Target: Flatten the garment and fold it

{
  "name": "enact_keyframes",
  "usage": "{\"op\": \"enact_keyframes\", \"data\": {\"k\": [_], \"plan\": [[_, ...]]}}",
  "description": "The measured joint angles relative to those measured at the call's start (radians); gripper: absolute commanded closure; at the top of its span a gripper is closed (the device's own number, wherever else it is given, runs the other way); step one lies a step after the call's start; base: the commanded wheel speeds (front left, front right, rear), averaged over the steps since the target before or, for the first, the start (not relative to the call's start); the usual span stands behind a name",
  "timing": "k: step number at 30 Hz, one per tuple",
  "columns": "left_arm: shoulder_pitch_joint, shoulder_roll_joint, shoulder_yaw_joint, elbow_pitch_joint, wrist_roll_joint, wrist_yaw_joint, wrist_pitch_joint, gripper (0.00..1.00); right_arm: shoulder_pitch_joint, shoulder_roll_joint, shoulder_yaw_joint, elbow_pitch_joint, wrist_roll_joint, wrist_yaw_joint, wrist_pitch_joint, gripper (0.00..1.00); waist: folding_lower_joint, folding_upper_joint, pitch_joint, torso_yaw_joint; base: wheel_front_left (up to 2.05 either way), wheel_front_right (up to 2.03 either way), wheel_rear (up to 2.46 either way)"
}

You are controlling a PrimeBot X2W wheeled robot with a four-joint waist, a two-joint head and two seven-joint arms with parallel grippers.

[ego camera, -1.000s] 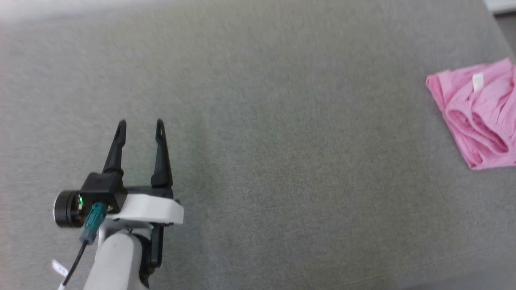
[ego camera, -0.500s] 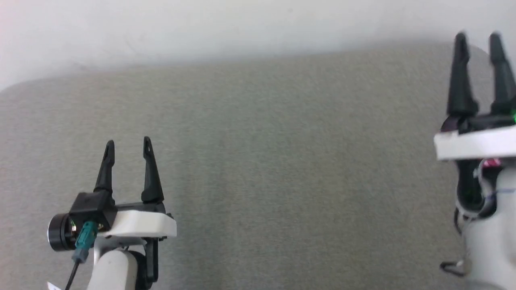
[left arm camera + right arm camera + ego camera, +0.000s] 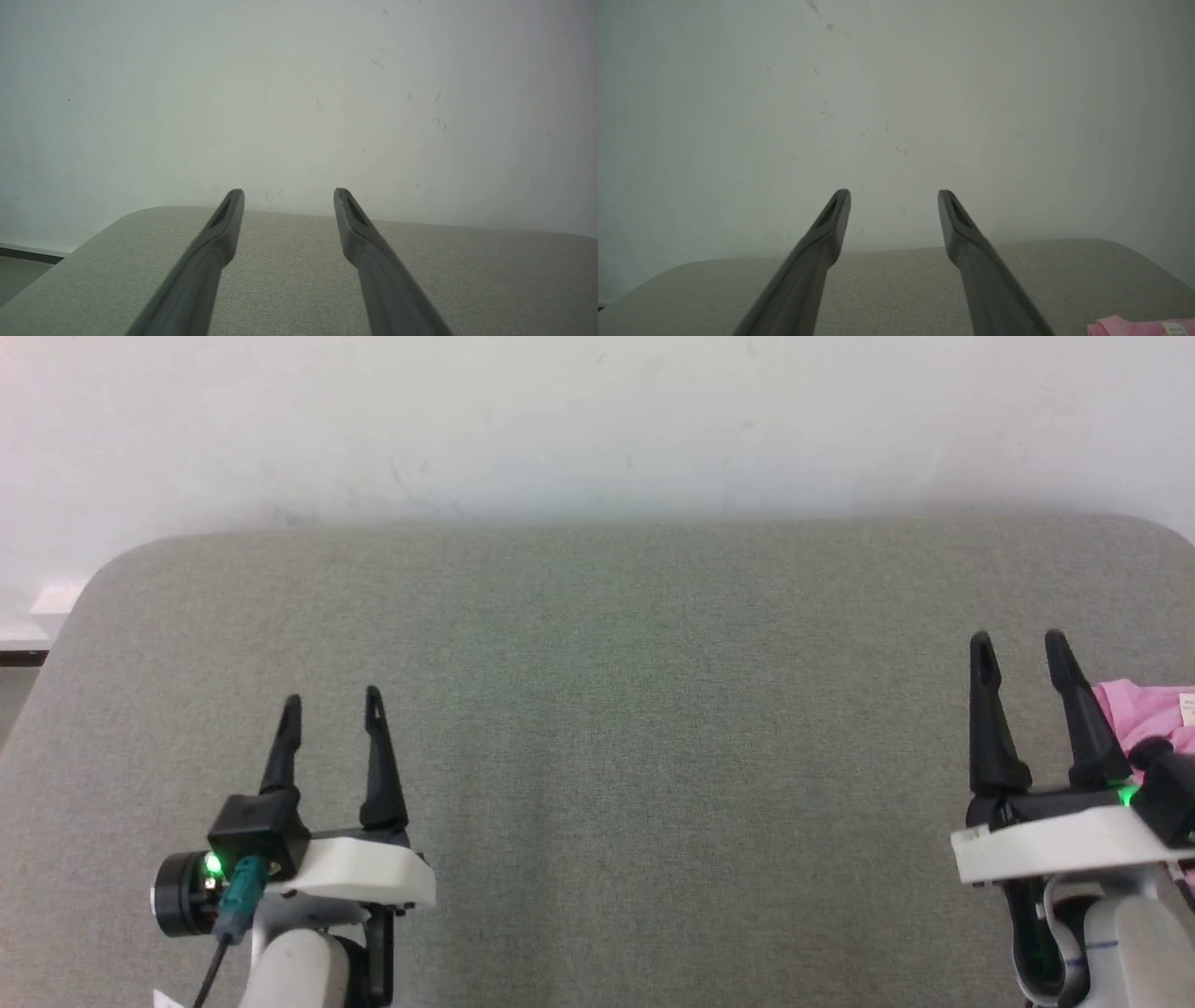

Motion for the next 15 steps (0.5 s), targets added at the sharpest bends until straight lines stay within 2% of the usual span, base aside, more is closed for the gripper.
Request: {"op": "enact_keyframes", "data": {"k": [6, 15], "plan": [[0.000, -0.017, -0.018, 0.067, -0.017, -0.018, 0.000, 0.00, 0.070, 0.000, -0.004, 0.026, -0.024, 0.000, -0.006, 0.00, 0.0001, 0.0000, -0.007, 0.005, 0.00, 0.00, 0.00], [0.027, -0.027, -0.019, 0.133, -0.066, -0.020, 0.001, 0.00, 0.134, 0.000, 0.010, 0.094, -0.030, 0.000, -0.004, 0.00, 0.0001, 0.0000, -0.030, 0.003, 0.00, 0.00, 0.00]]}}
